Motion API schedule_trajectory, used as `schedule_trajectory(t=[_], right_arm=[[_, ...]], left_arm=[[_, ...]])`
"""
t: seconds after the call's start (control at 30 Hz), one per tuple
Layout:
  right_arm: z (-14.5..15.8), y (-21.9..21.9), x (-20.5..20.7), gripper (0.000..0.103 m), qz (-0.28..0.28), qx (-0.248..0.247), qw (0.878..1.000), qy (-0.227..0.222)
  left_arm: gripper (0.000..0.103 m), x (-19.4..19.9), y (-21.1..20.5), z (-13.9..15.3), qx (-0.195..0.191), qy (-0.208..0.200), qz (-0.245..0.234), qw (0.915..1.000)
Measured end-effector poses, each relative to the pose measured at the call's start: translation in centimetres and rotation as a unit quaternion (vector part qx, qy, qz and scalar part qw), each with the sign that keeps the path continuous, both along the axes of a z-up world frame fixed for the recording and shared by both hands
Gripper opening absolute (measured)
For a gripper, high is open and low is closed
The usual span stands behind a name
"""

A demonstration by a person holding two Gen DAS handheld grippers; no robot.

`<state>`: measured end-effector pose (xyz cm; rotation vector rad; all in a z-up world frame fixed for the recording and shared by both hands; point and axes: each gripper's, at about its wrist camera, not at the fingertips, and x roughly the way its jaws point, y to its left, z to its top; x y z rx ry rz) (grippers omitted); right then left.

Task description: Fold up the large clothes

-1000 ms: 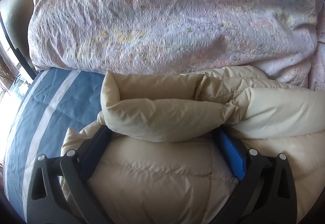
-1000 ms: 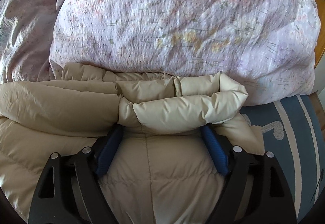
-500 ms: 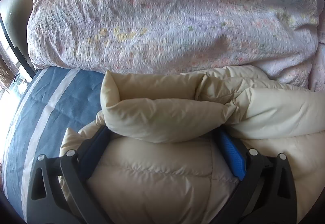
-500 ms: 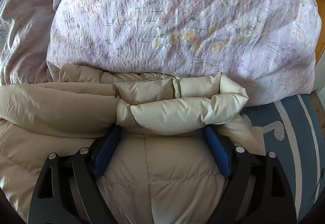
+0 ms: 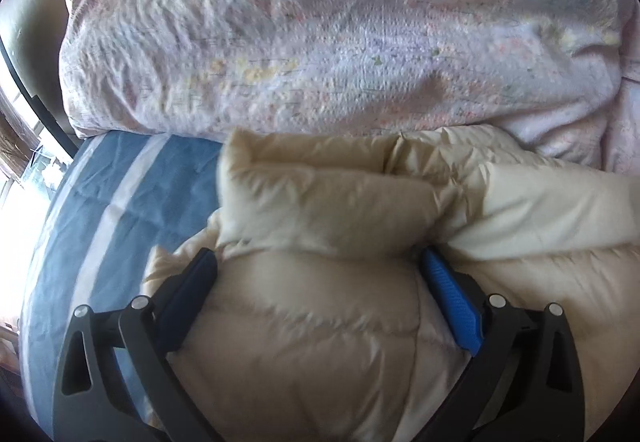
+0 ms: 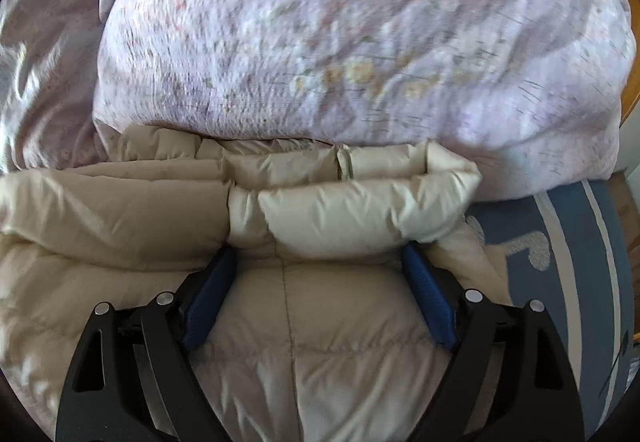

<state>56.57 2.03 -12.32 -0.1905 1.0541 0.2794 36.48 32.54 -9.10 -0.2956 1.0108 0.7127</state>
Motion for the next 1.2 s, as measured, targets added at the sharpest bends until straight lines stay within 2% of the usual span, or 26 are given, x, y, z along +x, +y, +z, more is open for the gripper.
schedule_trajectory(t=[0.2, 0.33, 0.47, 0.53, 0.73, 0.87, 0.97, 1.03, 1.07, 1.1, 1.13, 1.2], right_arm=[[3.9, -4.1, -1.1, 0.086, -0.020, 0.026, 0.999, 0.010], [4.9, -8.1, -1.8, 0.089, -0.046, 0.039, 0.997, 0.037], [3.9, -11.7, -2.3, 0.089, -0.059, 0.075, 0.990, 0.104], [2.8, -12.6, -2.5, 0.089, -0.060, 0.088, 0.985, 0.135], [0.7, -14.9, -1.2, 0.089, -0.086, 0.150, 0.965, 0.196], [-1.1, -15.9, -1.1, 0.089, -0.083, 0.171, 0.957, 0.222], [-1.6, -16.0, -1.2, 0.081, -0.075, 0.180, 0.954, 0.226], [-1.8, -16.1, -1.7, 0.069, -0.071, 0.195, 0.950, 0.234], [-2.1, -16.1, -1.8, 0.057, -0.071, 0.210, 0.944, 0.244], [-2.3, -16.3, -1.9, 0.050, -0.076, 0.219, 0.940, 0.250], [-2.3, -16.2, -2.2, 0.042, -0.078, 0.225, 0.939, 0.250], [-2.2, -16.3, -2.5, 0.032, -0.085, 0.234, 0.937, 0.246]], left_arm=[[0.101, -4.8, -0.5, 3.6, -0.009, -0.015, -0.011, 0.9998], [0.101, -8.6, -0.2, 4.0, -0.031, -0.008, -0.005, 0.9995], [0.101, -11.8, 0.6, 3.1, -0.066, -0.001, 0.006, 0.9978], [0.101, -13.1, 1.1, 2.6, -0.102, -0.012, 0.009, 0.9946], [0.099, -13.9, 2.1, 1.4, -0.158, -0.027, 0.013, 0.9870], [0.086, -14.0, 2.6, 0.0, -0.196, -0.042, 0.007, 0.9797], [0.076, -14.1, 1.6, -0.3, -0.208, -0.047, 0.001, 0.9770], [0.070, -14.1, 1.4, -0.4, -0.209, -0.051, 0.000, 0.9765], [0.063, -14.2, 1.2, -0.4, -0.211, -0.054, -0.003, 0.9760], [0.055, -14.2, 1.0, -0.4, -0.219, -0.058, -0.007, 0.9741], [0.052, -14.2, 0.7, -0.3, -0.222, -0.060, -0.009, 0.9732], [0.039, -14.0, -0.1, 0.1, -0.218, -0.061, -0.014, 0.9740]])
